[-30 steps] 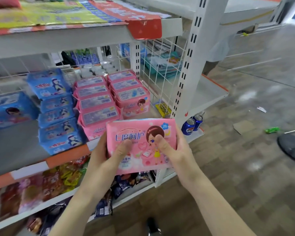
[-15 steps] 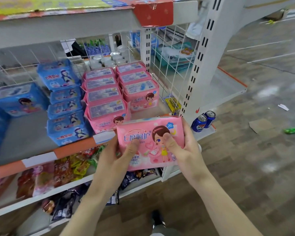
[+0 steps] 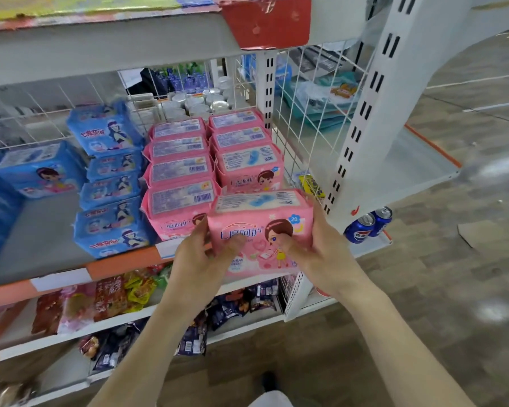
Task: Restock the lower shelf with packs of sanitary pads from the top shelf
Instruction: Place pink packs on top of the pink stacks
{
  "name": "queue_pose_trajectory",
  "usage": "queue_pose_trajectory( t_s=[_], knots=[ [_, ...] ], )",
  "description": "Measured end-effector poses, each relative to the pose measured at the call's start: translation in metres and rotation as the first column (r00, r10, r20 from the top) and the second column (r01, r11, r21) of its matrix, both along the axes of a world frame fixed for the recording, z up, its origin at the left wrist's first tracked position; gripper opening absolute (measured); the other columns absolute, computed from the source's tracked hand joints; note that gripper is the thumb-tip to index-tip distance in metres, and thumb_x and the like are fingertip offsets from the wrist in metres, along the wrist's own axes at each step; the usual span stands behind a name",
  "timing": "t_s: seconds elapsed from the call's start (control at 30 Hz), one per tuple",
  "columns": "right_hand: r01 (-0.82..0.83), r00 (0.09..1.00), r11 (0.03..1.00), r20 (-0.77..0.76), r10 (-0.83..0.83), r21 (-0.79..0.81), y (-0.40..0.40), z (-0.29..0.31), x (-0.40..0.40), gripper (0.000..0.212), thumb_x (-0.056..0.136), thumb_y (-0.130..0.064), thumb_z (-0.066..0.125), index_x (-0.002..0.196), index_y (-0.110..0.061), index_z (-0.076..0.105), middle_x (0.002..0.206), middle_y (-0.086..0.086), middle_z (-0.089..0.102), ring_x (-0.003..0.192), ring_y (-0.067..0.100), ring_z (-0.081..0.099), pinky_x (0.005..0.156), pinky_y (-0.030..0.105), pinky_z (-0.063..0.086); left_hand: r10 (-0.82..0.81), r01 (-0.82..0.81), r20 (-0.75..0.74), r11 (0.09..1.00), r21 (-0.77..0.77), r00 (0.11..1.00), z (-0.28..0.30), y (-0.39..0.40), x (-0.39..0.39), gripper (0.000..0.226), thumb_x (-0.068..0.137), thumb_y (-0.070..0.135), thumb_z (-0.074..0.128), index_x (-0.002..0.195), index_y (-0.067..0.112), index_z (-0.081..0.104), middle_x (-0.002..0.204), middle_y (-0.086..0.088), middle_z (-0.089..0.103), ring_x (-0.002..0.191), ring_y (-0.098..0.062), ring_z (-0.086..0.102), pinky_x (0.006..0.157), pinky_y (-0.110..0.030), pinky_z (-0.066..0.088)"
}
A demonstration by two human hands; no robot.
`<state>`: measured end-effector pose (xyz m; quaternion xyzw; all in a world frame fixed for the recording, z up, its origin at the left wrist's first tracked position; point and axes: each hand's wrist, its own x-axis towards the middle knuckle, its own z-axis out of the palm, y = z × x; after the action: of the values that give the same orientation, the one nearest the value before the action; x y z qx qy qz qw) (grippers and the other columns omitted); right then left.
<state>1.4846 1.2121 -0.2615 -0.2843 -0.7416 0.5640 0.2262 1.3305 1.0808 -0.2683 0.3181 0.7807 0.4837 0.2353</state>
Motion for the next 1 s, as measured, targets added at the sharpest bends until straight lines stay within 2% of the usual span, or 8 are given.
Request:
queue_pose_trajectory(
  t_s=[0.23, 0.3, 0.4, 0.57, 0.63, 0.77, 0.87, 1.0],
  knots=[
    [-0.004, 1.0, 0.994, 0.025, 0.001, 0.109, 0.036, -0.021, -0.018, 0.058, 0.097, -0.002, 0.058, 0.139, -0.035, 0.036, 0.136, -0.009, 0.058, 0.119, -0.003, 0.058, 0.086, 0.008, 0.05, 0.062, -0.062, 0.001, 0.997, 0.042, 0.998, -0.024, 0.035, -0.002, 0.027, 0.089, 0.015, 0.073, 0.094, -0.009, 0.06, 0.094, 0.005, 0.068, 0.082, 0.011, 0.065, 0.069, -0.006, 0.047],
    [0.038, 0.998, 0.988, 0.048, -0.045, 0.147, 0.043, -0.032, -0.025, 0.059, 0.096, -0.003, 0.059, 0.142, -0.03, 0.033, 0.139, -0.006, 0.055, 0.121, -0.002, 0.056, 0.09, 0.009, 0.049, 0.069, -0.068, -0.023, 0.996, 0.065, 0.997, -0.027, 0.043, -0.001, 0.027, 0.088, 0.012, 0.074, 0.104, -0.008, 0.066, 0.106, 0.01, 0.062, 0.087, 0.017, 0.061, 0.071, -0.002, 0.045],
    [0.093, 0.992, 0.984, 0.065, -0.104, 0.152, 0.049, -0.042, -0.032, 0.062, 0.095, -0.007, 0.062, 0.147, -0.024, 0.031, 0.138, -0.006, 0.055, 0.127, 0.009, 0.054, 0.103, 0.028, 0.05, 0.086, -0.078, -0.103, 0.994, 0.078, 0.991, -0.03, 0.051, -0.001, 0.037, 0.087, 0.015, 0.076, 0.122, 0.009, 0.068, 0.12, 0.007, 0.053, 0.094, 0.027, 0.051, 0.076, 0.004, 0.04],
    [0.108, 0.993, 0.991, 0.042, -0.112, 0.083, 0.054, -0.047, -0.04, 0.066, 0.095, -0.003, 0.061, 0.143, -0.036, 0.03, 0.134, -0.013, 0.057, 0.122, 0.002, 0.057, 0.085, 0.007, 0.05, 0.116, -0.11, -0.21, 0.993, 0.042, 0.971, -0.037, 0.059, -0.009, 0.051, 0.083, 0.027, 0.079, 0.13, 0.012, 0.064, 0.119, 0.002, 0.051, 0.104, 0.006, 0.058, 0.083, 0.0, 0.045],
    [0.102, 0.994, 0.993, 0.028, -0.104, 0.057, 0.056, -0.046, -0.043, 0.068, 0.094, 0.001, 0.061, 0.14, -0.04, 0.03, 0.127, -0.017, 0.06, 0.113, -0.005, 0.06, 0.08, 0.003, 0.048, 0.12, -0.115, -0.22, 0.993, 0.036, 0.968, -0.041, 0.061, -0.012, 0.059, 0.083, 0.033, 0.079, 0.136, 0.017, 0.06, 0.116, 0.002, 0.056, 0.106, -0.012, 0.062, 0.091, -0.018, 0.055],
    [0.096, 0.995, 0.994, 0.024, -0.098, 0.049, 0.06, -0.046, -0.047, 0.063, 0.095, 0.001, 0.059, 0.138, -0.036, 0.035, 0.121, -0.021, 0.06, 0.099, -0.02, 0.059, 0.073, 0.0, 0.046, 0.148, -0.146, -0.245, 0.989, 0.027, 0.958, -0.041, 0.063, -0.011, 0.059, 0.083, 0.042, 0.077, 0.136, 0.027, 0.055, 0.104, 0.007, 0.068, 0.099, -0.02, 0.067, 0.091, -0.044, 0.058],
    [0.098, 0.995, 0.995, 0.022, -0.098, 0.031, 0.064, -0.048, -0.049, 0.065, 0.095, 0.002, 0.06, 0.141, -0.034, 0.034, 0.124, -0.02, 0.06, 0.103, -0.017, 0.059, 0.076, 0.001, 0.046, 0.165, -0.17, -0.293, 0.985, 0.009, 0.942, -0.04, 0.066, -0.009, 0.055, 0.083, 0.043, 0.078, 0.131, 0.025, 0.058, 0.094, 0.008, 0.072, 0.092, -0.022, 0.069, 0.088, -0.044, 0.058],
    [0.087, 0.996, 0.996, 0.031, -0.088, 0.019, 0.069, -0.05, -0.05, 0.066, 0.095, 0.002, 0.06, 0.14, -0.038, 0.032, 0.126, -0.02, 0.06, 0.109, -0.011, 0.059, 0.079, 0.004, 0.048, 0.165, -0.173, -0.339, 0.985, 0.006, 0.926, -0.037, 0.068, -0.008, 0.05, 0.082, 0.037, 0.08, 0.124, 0.016, 0.064, 0.083, 0.011, 0.069, 0.078, -0.015, 0.069, 0.083, -0.024, 0.054]
  ],
)
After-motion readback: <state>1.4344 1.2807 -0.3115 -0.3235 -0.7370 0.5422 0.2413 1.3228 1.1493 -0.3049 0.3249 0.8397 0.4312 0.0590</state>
